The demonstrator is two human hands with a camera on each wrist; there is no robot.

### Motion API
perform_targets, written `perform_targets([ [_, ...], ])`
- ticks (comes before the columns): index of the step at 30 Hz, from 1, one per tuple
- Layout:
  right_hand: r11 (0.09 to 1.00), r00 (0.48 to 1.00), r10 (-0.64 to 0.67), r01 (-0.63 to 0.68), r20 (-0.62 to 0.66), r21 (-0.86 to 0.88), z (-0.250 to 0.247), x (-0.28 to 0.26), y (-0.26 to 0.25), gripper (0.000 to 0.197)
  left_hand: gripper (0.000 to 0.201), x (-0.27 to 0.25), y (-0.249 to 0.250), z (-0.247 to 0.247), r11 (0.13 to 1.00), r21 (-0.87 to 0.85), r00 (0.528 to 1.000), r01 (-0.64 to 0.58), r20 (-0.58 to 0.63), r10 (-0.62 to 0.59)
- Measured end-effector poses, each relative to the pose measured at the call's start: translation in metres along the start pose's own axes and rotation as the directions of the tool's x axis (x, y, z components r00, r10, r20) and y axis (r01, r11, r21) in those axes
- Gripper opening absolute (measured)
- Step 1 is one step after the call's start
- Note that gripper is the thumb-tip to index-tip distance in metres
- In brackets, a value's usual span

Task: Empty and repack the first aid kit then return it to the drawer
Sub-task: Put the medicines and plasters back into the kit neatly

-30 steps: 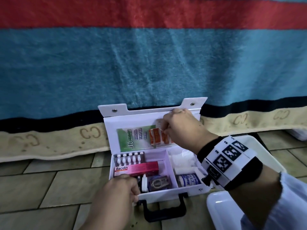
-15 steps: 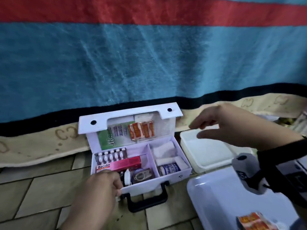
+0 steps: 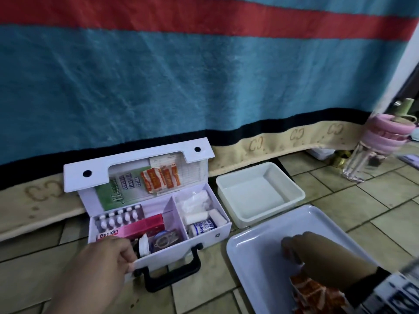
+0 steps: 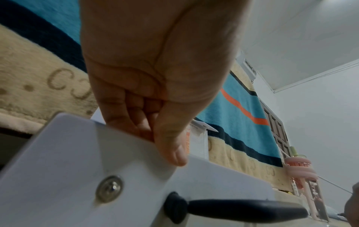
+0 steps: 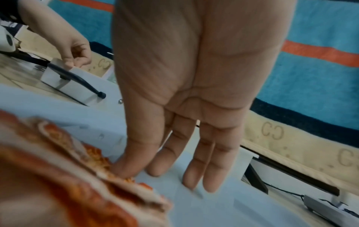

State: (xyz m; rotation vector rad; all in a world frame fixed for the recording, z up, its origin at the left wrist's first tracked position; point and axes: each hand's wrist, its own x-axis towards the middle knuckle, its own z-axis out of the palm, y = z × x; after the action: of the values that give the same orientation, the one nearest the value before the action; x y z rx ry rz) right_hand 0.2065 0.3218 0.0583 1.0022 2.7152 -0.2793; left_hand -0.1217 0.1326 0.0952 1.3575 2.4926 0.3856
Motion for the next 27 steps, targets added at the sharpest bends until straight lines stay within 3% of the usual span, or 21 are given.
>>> perform_targets([
  [4,0.999,0.998,0.026,-0.028,-0.055,-0.036,0.002,0.003,-0.005,0.017,0.034,0.000,-0.001,0.000,0.999,-0.006,0.999,0.034,-0.004,-0.034],
  [8,0.999,0.999,0.032,-0.032,-0.007,0.042,-0.008,0.002,0.001,0.014,0.034,-0.001,0.000,0.001,1.000,0.000,1.000,0.029,-0.008,-0.029],
  [10,0.997,0.999,0.012,-0.014,0.030,0.074,-0.009,0.000,0.006,0.027,0.033,-0.002,-0.001,0.001,1.000,-0.004,1.000,0.025,-0.015,-0.026],
  [18,0.999,0.999,-0.014,0.015,0.029,-0.041,-0.001,0.006,0.009,0.026,0.035,-0.002,-0.001,0.002,0.999,0.003,0.999,0.051,-0.019,-0.051],
  [27,0.995,0.994,0.095,-0.096,0.048,0.008,-0.004,0.008,0.005,0.016,0.046,0.000,-0.001,0.003,0.999,-0.030,0.999,0.035,-0.011,-0.036],
])
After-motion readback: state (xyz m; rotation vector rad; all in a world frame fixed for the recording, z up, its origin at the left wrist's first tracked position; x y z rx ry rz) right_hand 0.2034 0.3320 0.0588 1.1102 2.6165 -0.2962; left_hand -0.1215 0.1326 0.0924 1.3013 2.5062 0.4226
